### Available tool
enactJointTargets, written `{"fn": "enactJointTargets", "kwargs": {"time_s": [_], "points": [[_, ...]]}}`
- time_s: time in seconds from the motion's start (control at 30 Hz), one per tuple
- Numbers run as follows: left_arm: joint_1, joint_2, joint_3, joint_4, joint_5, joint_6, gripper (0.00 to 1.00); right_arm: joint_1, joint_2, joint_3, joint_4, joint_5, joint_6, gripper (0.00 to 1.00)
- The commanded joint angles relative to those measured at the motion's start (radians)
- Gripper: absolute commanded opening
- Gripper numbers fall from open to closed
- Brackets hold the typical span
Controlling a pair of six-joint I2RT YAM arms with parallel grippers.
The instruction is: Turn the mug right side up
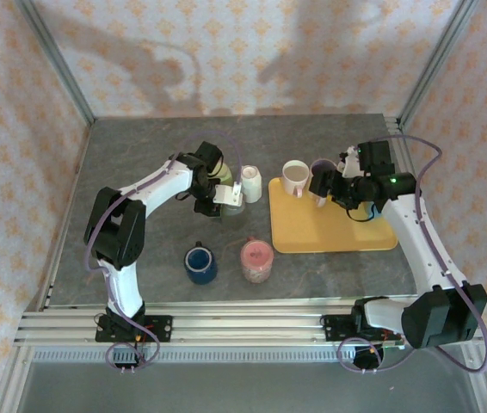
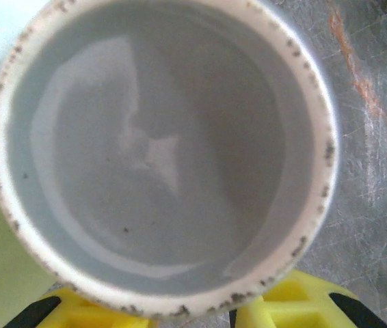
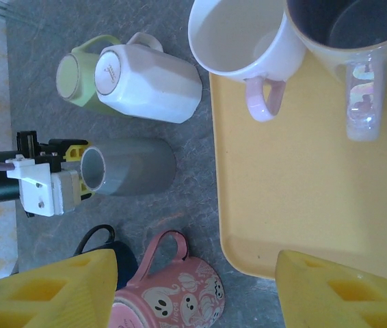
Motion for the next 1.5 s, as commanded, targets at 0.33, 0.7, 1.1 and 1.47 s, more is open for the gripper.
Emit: {"fn": "enactJointTargets", "kwargs": {"time_s": [0.33, 0.7, 1.1, 1.47], "points": [[-0.007, 0.042, 0.004, -0.036, -0.008, 0.004, 0.15, -0.013, 0.001, 0.041, 0.017, 0.005, 0.015, 0.62], [0.001, -0.039, 0.004, 0.035, 0.095, -0.115, 0.0, -0.013, -0.044, -0.007, 0.012, 0.04, 0.023, 0.62], [0.04, -0.238, -0.12, 0.186, 0.227, -0.37, 0.0, -0.013, -0.095, -0.036, 0.029, 0.009, -0.012, 0.62], [0.105, -0.576, -0.257, 0.439, 0.395, -0.712, 0.0, -0.013, -0.111, -0.066, 0.213, -0.291, -0.057, 0.59]]}}
